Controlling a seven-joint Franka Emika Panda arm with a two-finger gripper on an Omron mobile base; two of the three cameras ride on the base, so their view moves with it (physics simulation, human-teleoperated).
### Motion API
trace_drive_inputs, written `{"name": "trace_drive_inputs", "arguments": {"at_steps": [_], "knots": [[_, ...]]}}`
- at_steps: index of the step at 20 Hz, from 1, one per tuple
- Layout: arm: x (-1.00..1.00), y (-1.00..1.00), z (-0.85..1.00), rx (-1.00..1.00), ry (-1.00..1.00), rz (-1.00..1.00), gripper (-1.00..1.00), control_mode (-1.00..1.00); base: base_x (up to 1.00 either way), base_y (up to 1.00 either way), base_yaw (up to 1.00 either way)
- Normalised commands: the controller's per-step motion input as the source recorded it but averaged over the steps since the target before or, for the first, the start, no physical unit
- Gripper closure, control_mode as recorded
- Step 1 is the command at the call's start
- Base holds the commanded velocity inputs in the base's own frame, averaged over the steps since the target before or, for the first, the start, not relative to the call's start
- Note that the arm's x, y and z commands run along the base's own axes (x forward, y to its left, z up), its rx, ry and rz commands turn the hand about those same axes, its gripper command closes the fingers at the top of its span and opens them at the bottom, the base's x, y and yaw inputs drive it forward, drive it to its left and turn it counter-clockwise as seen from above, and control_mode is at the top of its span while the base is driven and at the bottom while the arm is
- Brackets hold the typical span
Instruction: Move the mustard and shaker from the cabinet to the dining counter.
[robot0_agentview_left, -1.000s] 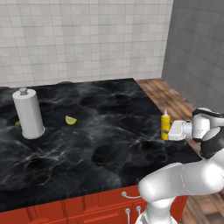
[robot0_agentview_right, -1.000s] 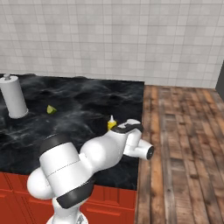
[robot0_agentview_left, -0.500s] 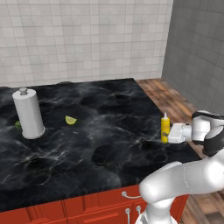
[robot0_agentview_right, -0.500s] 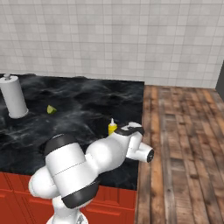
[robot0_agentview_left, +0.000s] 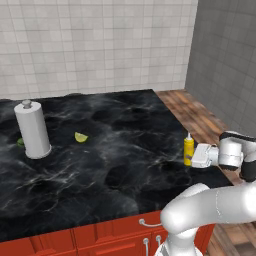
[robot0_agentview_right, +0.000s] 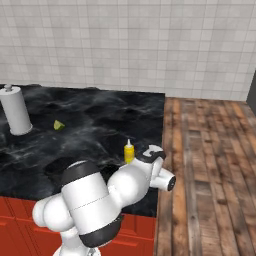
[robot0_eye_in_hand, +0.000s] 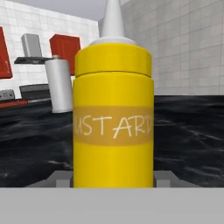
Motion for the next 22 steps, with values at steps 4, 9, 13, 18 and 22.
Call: {"name": "trace_drive_inputs", "arguments": {"at_steps": [4,9,13,18,22], "knots": [[0.00,-0.02,-0.10,0.01,-0.07,0.00,1.00,-1.00,0.00,0.00,0.00],[0.00,0.00,-0.06,0.00,-0.04,0.00,-1.00,-1.00,0.00,0.00,0.00],[0.00,0.00,-0.02,0.00,-0.03,0.00,-1.00,-1.00,0.00,0.00,0.00],[-0.07,0.00,0.00,0.00,0.00,0.00,-1.00,-1.00,0.00,0.00,0.00],[-0.25,0.00,0.04,0.00,0.00,0.00,-1.00,-1.00,0.00,0.00,0.00]]}}
